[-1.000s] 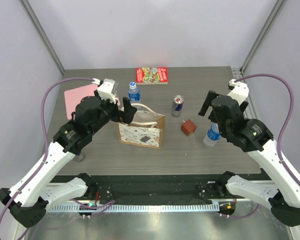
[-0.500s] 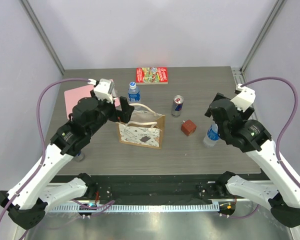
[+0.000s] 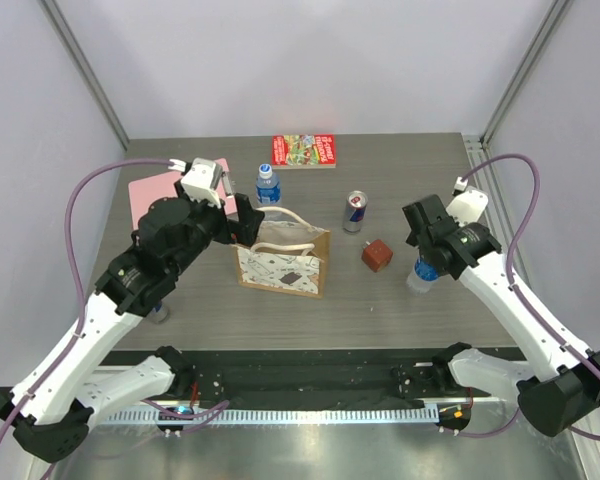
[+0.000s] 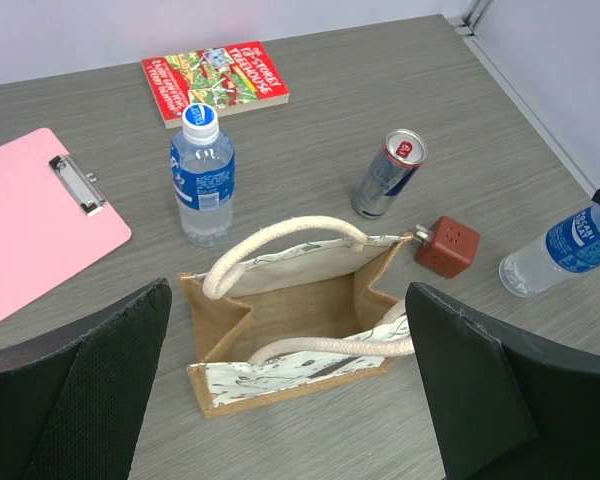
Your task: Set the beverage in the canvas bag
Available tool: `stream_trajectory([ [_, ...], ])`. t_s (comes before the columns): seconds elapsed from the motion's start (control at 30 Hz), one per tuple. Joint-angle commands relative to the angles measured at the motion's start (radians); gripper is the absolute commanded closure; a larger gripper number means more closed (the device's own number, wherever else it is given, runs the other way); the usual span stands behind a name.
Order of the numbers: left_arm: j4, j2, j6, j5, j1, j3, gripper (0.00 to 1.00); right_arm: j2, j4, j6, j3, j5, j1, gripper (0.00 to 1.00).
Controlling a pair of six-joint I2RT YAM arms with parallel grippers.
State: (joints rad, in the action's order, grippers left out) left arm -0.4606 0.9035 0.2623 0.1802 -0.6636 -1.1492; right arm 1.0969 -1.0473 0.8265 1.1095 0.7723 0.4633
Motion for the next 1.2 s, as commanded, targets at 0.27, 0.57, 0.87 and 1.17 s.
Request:
stream_trajectory([
  [0.27,0.057,-0.009,-0.012,0.034,-0.004,0.000,0.00,-0.006,0.141,0.016,-0.145,-0.134,-0.069,0.18],
  [0.57,0.059,0.006,-0.012,0.071,-0.004,0.005,0.00,-0.028,0.170,-0.023,-0.171,-0.111,-0.080,0.39],
  [0.87,0.057,0.018,-0.011,0.094,-0.004,0.006,0.00,-0.074,0.193,-0.162,-0.091,-0.094,-0.078,0.69],
  [1.17,0.056,0.021,-0.009,0.102,-0.004,0.006,0.00,-0.071,0.254,-0.417,0.162,-0.273,-0.078,0.94],
])
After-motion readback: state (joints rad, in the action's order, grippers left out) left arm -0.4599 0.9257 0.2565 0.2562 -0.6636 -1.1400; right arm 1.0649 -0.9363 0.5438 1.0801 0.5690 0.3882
